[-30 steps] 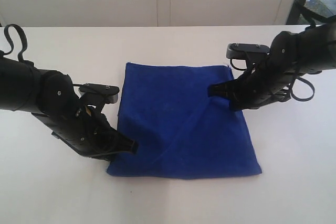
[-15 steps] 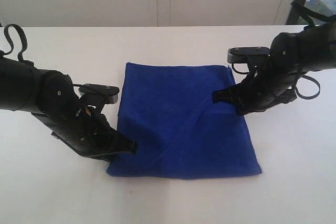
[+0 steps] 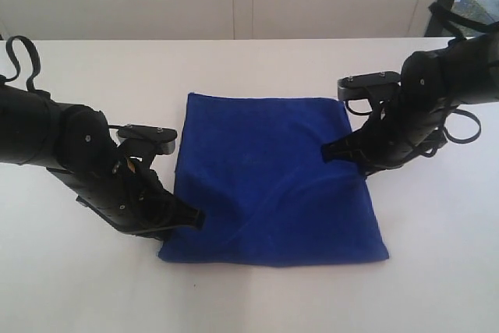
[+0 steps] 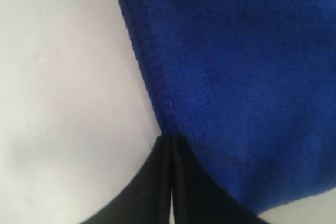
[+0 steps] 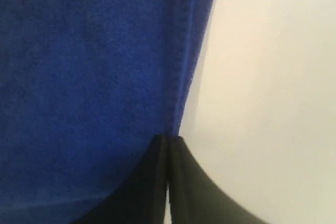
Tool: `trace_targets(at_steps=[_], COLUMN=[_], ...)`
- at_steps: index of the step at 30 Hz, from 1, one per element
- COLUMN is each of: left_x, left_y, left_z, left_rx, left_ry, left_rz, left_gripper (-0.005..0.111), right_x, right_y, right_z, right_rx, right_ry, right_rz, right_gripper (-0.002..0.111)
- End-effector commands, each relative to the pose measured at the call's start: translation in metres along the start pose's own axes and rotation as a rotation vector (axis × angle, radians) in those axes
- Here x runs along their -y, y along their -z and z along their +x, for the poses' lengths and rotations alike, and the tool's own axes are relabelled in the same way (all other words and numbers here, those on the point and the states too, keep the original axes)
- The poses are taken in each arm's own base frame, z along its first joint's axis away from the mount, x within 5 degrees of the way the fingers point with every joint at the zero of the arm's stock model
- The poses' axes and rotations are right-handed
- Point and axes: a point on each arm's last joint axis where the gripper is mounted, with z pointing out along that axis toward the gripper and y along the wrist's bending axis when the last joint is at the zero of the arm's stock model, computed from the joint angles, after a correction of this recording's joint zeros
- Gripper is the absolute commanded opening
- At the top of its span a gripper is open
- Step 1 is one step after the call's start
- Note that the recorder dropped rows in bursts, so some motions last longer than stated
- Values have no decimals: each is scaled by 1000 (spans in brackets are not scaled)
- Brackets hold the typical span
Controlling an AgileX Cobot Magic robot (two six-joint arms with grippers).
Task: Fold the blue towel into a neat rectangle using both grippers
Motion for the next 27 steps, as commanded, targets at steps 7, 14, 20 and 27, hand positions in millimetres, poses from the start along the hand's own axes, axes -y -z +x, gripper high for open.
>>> trace_targets(at_steps=[7, 14, 20, 27], left_x=[2, 2, 2, 2], left_y=[0, 0, 0, 0], left_z=[2, 2, 1, 1], left_rx=[-20, -20, -18, -12], left_ry=[0, 0, 0, 0], left_rz=[6, 6, 6, 6], left_gripper=[0, 0, 0, 0], right_x=[2, 2, 2, 0], right_y=[-9, -6, 10, 38], right_z=[4, 1, 0, 17], right_rx=[-39, -6, 4, -81], right_ry=[29, -4, -16, -35], right_rz=[21, 18, 19, 13], right_gripper=[0, 10, 28, 28])
